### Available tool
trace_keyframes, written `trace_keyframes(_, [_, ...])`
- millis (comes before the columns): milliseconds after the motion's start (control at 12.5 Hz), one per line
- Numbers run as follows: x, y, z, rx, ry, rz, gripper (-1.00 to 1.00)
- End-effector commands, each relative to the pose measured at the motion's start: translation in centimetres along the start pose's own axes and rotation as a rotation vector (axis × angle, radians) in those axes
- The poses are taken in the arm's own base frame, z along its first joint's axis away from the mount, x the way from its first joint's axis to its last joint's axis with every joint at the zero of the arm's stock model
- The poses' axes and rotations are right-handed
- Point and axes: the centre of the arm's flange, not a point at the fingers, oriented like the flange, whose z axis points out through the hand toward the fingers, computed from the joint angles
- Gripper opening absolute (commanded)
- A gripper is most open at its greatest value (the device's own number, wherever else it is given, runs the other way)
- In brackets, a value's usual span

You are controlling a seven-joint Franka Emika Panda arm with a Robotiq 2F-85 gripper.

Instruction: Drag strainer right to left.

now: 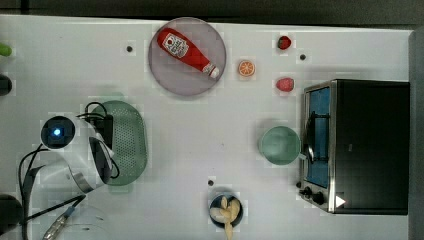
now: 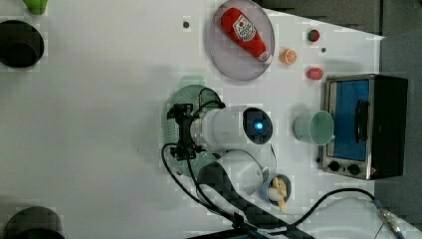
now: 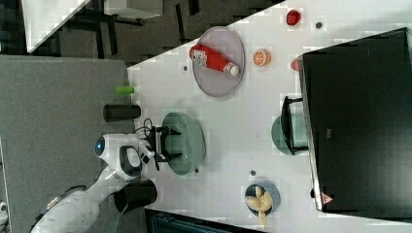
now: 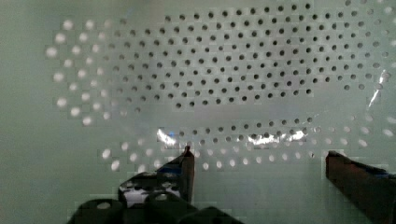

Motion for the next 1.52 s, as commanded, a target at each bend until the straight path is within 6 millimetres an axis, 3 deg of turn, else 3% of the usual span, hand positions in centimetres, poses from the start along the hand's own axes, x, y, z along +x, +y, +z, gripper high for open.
trace_keyframes(80, [-4.9, 0.6, -1.7, 0.018, -0.045, 0.078, 1.00])
trace_keyframes(560, [-9.4, 0.8, -0.9, 0.032, -0.069, 0.046, 1.00])
trace_keyframes(720, [-9.3, 0.4, -1.4, 0.048, -0.070, 0.037, 1.00])
trace_keyframes(880, [-8.0, -0.2, -3.3, 0.026, -0.031, -0.038, 1.00])
trace_keyframes(1040, [-5.6, -1.4, -7.7, -0.004, 0.032, -0.205, 1.00])
trace_keyframes(1200, [-1.8, -3.1, -15.0, -0.009, 0.071, -0.333, 1.00])
trace_keyframes(1360, [4.0, -4.7, -23.3, 0.011, 0.086, -0.384, 1.00])
trace_keyframes(1520, [11.0, -4.7, -30.9, 0.013, 0.122, -0.450, 1.00])
